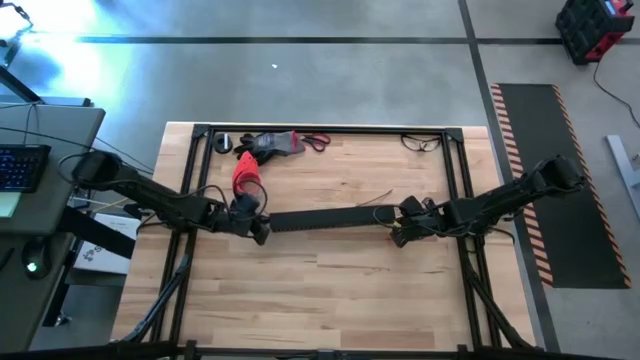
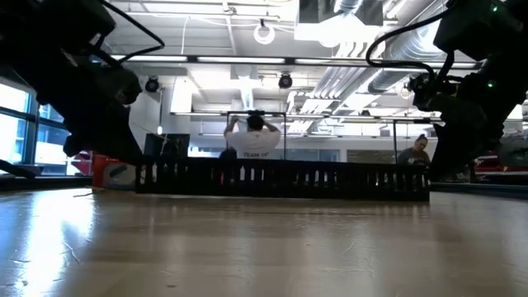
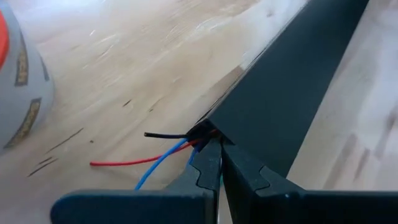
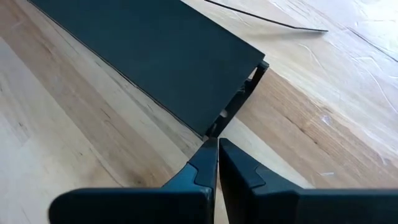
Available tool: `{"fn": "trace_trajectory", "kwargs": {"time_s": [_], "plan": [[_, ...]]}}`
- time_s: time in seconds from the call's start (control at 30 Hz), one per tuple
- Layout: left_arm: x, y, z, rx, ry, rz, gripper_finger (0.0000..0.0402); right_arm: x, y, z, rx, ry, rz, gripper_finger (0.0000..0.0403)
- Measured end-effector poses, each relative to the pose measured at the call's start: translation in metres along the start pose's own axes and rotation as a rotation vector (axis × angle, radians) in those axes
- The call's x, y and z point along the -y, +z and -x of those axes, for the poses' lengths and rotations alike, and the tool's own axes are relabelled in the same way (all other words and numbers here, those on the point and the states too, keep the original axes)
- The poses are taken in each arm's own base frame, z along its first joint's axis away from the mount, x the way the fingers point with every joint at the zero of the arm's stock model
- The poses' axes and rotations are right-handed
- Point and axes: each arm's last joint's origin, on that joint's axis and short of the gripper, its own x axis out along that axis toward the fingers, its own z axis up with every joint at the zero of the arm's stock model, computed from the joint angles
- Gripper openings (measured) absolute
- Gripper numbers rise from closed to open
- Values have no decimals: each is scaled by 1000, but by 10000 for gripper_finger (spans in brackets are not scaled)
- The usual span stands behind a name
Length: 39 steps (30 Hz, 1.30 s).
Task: Ziptie cables
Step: Close the black cable duct
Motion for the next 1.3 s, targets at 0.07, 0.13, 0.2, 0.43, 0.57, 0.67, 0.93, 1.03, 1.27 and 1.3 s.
{"fn": "trace_trajectory", "kwargs": {"time_s": [0.07, 0.13, 0.2, 0.43, 0.57, 0.67, 0.93, 1.03, 1.27, 1.3], "plan": [[0, -2, -4, -8, 15, 0, 0, 0, 0, 0, 2, 0, 0, 0], [1, -4, -9, 1, 20, 3, 0, 0, 0, 0, 2, -1, 0, 0], [4, -5, -16, 18, 15, 13, 0, 0, 0, 0, 1, -1, 0, 0], [5, -9, -27, 26, 28, 15, 0, 0, -1, 0, -13, 2, 0, 0], [4, -7, -20, 24, 25, 12, 0, 1, -1, 0, -20, -2, 6, 0], [-1, -4, -11, 7, 54, 11, 0, 2, -2, 0, -31, -15, 12, 0], [-11, -3, -1, 5, 135, 9, 0, 10, 4, 10, -61, -175, 1, 0], [-10, -5, -6, 8, 142, 10, 0, 5, 12, 8, -12, -129, -8, 0], [-8, -12, -21, 17, 171, -28, 0, -3, 21, -9, 15, -95, 44, 0], [-8, -13, -23, 17, 173, -29, 0, -3, 21, -10, 12, -100, 49, 0]]}}
